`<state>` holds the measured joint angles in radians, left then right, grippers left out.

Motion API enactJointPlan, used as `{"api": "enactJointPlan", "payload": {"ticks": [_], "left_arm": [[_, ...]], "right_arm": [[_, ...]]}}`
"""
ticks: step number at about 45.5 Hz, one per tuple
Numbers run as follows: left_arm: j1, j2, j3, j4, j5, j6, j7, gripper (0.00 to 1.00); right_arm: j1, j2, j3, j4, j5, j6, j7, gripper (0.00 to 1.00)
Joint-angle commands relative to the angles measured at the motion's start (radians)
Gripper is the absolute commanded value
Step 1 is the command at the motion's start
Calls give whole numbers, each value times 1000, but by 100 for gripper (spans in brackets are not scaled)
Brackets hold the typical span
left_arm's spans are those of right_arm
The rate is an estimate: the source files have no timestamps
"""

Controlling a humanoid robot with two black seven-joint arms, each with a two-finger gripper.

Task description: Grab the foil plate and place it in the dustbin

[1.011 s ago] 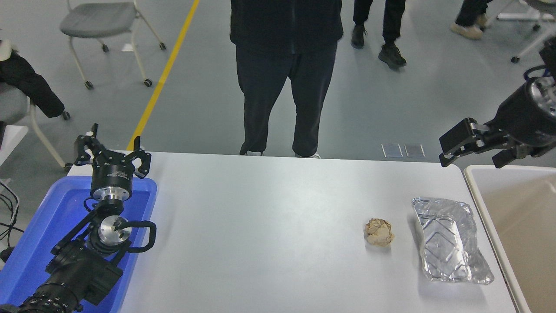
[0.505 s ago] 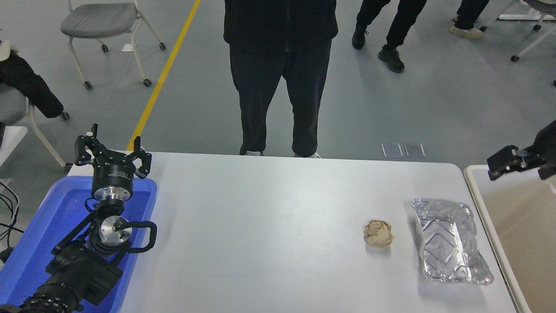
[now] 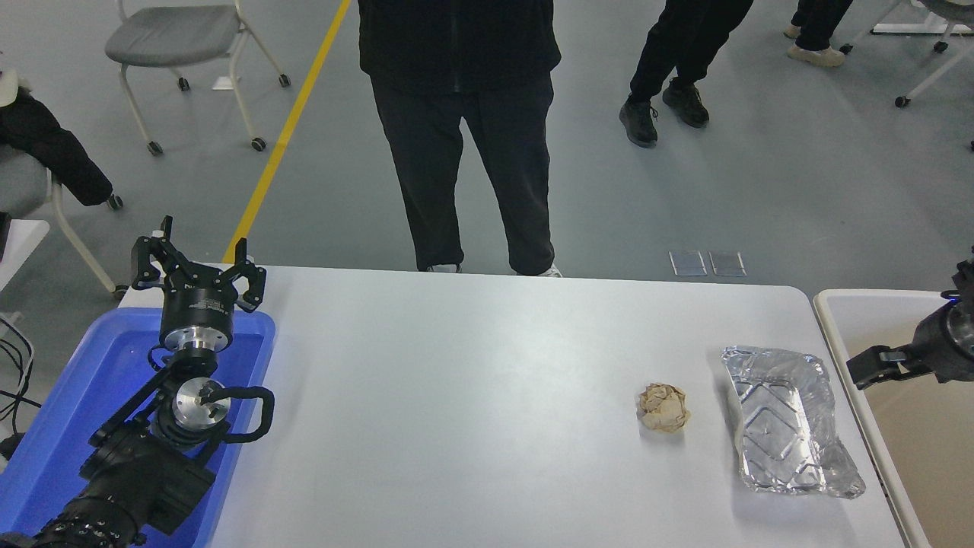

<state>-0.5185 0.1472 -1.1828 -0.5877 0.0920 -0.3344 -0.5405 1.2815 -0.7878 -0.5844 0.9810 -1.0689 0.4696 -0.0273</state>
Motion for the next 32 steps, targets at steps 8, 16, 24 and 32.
{"api": "enactJointPlan", "payload": {"ticks": [8,16,24,32], "left_arm": [[0,0,0,0,0,0,-1,99],[0,0,0,-3,0,0,1,99],[0,0,0,0,0,0,1,99],[0,0,0,0,0,0,1,99]], "right_arm": [[-180,82,70,-97,-6,-137,4,100],[-237,108,104,-142,-5,-144,4,100],[-272,114,121,-154,-5,-190,4,100],[-297,119,132,-166,3,-216,4,100]]}}
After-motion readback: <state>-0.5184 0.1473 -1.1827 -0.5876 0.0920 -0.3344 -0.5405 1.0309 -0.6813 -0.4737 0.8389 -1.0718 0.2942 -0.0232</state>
